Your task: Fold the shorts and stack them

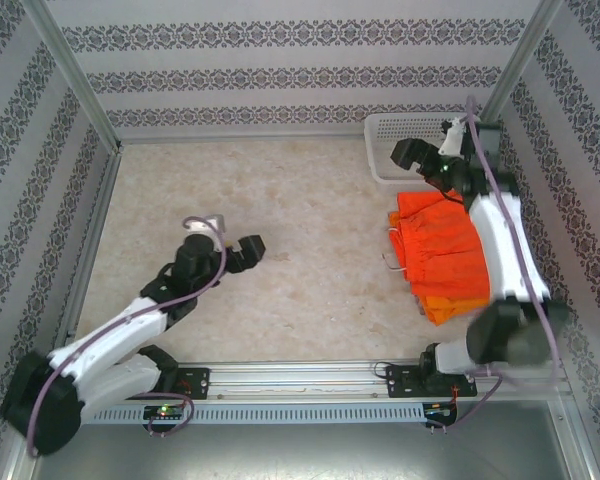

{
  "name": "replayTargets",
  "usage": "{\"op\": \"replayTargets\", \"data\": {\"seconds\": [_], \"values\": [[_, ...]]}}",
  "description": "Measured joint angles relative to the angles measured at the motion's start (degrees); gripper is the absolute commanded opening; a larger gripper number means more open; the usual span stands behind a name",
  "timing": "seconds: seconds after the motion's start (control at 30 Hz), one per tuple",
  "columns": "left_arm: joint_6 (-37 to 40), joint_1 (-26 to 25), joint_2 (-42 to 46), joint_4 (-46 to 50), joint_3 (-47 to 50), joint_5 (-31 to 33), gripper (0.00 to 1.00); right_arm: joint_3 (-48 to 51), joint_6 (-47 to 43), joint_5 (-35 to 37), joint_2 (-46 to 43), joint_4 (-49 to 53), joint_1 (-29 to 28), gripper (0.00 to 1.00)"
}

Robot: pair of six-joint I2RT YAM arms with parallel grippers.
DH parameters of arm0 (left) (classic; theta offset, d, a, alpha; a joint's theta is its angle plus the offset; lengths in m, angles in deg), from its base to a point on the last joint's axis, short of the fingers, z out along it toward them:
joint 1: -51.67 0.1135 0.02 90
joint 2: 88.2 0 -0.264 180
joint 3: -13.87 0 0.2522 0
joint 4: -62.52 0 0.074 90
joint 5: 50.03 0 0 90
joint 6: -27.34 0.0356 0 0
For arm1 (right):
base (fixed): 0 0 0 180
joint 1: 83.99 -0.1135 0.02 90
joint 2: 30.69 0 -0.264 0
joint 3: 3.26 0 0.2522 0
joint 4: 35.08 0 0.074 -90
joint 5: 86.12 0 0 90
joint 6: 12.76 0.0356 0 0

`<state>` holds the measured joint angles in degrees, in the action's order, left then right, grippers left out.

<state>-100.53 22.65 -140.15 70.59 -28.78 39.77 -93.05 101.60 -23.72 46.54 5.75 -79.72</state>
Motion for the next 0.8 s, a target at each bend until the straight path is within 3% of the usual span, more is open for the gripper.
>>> {"op": "replayTargets", "data": {"seconds": [0.13,0.27,0.47,0.8], "values": [[9.6,5.2,10.1,2.1,0.3,8.8,1.00,19.0,-4.5,5.6,-18.0,-12.6,-1.8,0.98],[16.5,13.1,12.9,-0.7,5.2,14.1,1.00,35.3,-10.2,13.3,-24.7,-20.9,-1.8,0.98],[23.1,20.2,2.7,-8.4,12.6,16.4,1.00,50.4,-15.5,20.5,-21.6,-32.2,-1.8,0.98],[28.6,27.7,-18.2,-34.8,16.2,16.1,1.00,54.8,-20.2,23.3,-4.2,-57.8,-1.8,0.98]]}}
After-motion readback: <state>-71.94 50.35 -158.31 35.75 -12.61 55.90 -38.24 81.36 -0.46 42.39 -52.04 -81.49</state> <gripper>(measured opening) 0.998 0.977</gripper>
